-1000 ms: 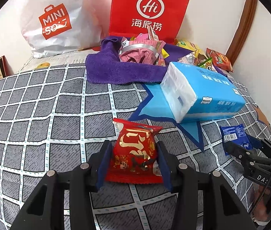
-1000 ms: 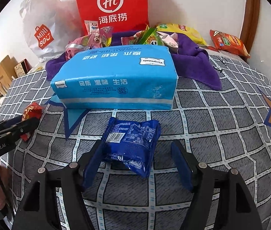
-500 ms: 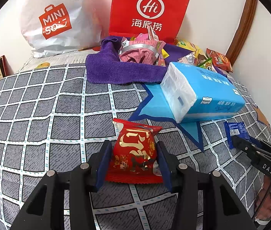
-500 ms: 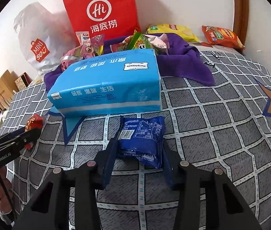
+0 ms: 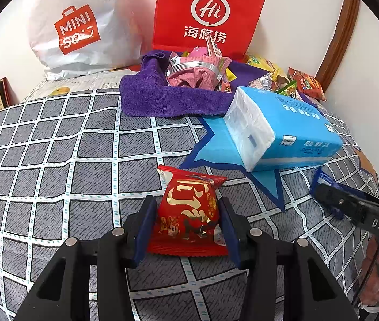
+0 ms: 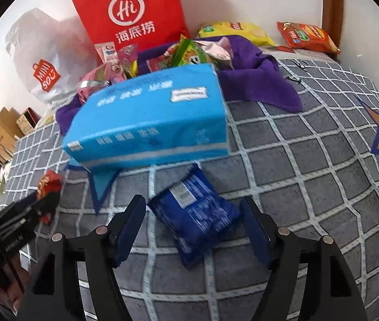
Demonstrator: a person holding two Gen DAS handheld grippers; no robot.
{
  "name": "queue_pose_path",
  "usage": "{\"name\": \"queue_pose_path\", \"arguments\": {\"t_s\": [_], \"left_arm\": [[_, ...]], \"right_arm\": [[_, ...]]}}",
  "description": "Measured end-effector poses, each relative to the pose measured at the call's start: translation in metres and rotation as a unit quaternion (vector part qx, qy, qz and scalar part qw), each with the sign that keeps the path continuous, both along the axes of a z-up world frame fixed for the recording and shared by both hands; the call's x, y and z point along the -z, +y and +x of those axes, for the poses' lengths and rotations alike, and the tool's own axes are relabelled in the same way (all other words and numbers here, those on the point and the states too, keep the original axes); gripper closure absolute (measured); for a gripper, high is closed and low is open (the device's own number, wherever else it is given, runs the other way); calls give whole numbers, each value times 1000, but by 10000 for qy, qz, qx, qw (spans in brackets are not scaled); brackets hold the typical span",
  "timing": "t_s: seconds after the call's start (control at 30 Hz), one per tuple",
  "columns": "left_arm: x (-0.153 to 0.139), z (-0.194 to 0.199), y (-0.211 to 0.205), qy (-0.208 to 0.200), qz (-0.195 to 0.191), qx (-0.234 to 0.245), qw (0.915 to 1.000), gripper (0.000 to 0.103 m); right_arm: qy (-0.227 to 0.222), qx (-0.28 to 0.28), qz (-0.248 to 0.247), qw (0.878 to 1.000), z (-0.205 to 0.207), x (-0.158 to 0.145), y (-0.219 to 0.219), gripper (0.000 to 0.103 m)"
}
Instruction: Organize snacks
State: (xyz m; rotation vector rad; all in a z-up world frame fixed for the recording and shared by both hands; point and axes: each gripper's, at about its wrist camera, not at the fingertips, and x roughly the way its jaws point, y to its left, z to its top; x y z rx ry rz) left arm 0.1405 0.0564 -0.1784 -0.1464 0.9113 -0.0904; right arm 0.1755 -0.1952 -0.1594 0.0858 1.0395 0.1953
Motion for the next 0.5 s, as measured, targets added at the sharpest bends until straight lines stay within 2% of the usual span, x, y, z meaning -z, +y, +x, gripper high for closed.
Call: {"name": "queue_pose_path", "arguments": {"t_s": [0.23, 0.27, 0.37, 0.5], "left_arm": [[0, 0, 0, -1, 7, 0, 10000, 58], [0, 0, 0, -1, 5, -2, 10000, 58], [0, 0, 0, -4, -8, -2, 10000, 58], [0, 0, 1, -8, -37, 1, 10000, 58]], "right_arm": [[-310, -546, -698, 9956, -4, 7, 25, 31], [-359, -606, -774, 9945, -6, 8, 27, 34], [-445, -765, -712, 9935, -9, 5, 29, 54], [-464, -827, -608, 9936, -12, 3, 27, 61]]}}
